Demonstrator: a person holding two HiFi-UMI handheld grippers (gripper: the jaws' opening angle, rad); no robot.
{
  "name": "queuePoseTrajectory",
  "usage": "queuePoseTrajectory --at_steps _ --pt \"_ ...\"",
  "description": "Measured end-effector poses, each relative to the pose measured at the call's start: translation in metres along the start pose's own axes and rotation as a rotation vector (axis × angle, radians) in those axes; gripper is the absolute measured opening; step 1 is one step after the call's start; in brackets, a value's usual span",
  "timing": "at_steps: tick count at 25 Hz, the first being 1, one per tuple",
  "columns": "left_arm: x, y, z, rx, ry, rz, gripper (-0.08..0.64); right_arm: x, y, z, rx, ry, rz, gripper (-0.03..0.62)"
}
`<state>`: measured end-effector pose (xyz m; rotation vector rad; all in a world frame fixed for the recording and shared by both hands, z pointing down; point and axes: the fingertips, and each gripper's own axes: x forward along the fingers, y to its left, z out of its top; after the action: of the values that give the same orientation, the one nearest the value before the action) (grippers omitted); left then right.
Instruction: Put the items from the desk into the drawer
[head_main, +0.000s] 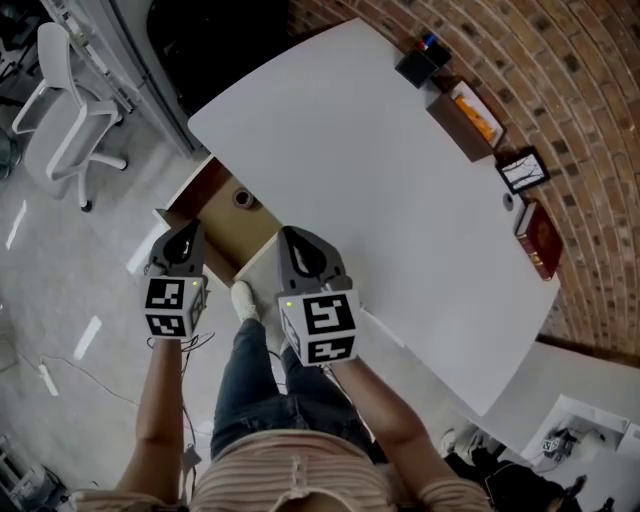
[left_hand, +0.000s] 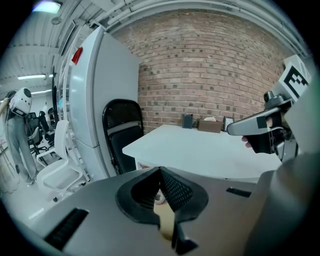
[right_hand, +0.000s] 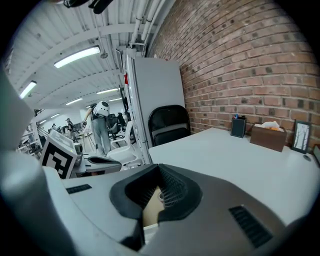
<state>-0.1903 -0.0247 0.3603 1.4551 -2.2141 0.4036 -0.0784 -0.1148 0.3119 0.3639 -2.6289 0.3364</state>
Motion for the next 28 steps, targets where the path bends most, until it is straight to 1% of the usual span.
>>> queuePoseTrajectory --at_steps 8,11,16,20,22,28 --pt "-0.029 -0.044 0.04 0.04 -0.051 -0.023 0.008 -0.051 -0.029 0.013 0.008 -0.079 -0.041 0.017" --pt "-0.039 -0.062 0.049 0.063 -0.067 -0.042 0.008 -0.074 -0.04 0.017 0.022 -0.106 -0.059 0.017" --pt "-0.052 -0.094 0.068 0.082 -0.109 -0.045 0.008 -0.107 -0.06 0.018 0.018 -0.143 -0.07 0.017" --pt "-0.068 -0.109 0.076 0.084 -0.132 -0.038 0.008 -0.123 -0.061 0.021 0.002 -0.17 -0.054 0.017" --pt "-0.077 -0.114 0.075 0.079 -0.13 -0.028 0.008 -0.13 -0.057 0.022 -0.012 -0.18 -0.034 0.017" --pt "-0.105 -0.122 0.074 0.059 -0.159 0.011 0.008 -0.143 -0.038 0.029 -0.053 -0.197 0.035 0.017"
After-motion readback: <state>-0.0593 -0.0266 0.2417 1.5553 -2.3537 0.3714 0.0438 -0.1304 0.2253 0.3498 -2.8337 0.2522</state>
